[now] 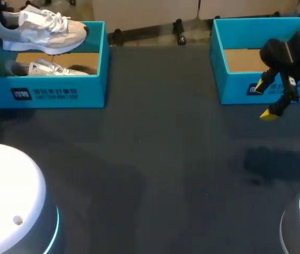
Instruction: Take the shoe out of the shoebox, open the shoe tongue, remove and reinsert the insole, then place the shoe into the shoebox
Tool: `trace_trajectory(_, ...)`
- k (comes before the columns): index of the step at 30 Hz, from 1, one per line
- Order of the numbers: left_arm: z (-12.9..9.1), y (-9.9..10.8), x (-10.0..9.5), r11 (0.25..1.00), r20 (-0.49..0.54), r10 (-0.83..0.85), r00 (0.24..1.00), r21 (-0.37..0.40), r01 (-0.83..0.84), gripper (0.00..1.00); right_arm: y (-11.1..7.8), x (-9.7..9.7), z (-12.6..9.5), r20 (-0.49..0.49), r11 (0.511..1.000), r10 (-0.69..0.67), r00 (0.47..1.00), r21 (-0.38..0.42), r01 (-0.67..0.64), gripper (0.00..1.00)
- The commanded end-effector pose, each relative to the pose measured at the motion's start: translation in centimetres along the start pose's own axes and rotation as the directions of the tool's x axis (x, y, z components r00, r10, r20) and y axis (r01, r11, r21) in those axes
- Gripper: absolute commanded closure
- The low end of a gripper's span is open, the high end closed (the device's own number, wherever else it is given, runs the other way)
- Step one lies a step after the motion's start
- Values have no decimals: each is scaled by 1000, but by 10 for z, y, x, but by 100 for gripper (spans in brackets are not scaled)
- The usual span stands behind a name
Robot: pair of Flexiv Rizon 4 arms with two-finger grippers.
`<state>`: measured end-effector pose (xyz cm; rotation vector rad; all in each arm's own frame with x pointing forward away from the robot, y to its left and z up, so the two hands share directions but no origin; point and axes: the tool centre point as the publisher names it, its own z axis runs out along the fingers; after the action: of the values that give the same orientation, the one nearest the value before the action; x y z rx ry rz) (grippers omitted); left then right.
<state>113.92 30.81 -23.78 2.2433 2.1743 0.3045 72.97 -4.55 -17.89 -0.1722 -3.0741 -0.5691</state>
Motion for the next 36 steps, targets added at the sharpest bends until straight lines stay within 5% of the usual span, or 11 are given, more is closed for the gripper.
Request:
trace_trajectory(1, 10, 19, -3, 999, -3, 11, 1000, 45, -11, 100, 1, -1, 1, -2, 1000, 1, 1000, 4, -1, 0)
trace_trajectory(36, 80, 50, -17, 996, 8, -85, 996, -3, 85, 100, 1, -1, 1, -2, 1000, 1, 1000, 4, -1, 0)
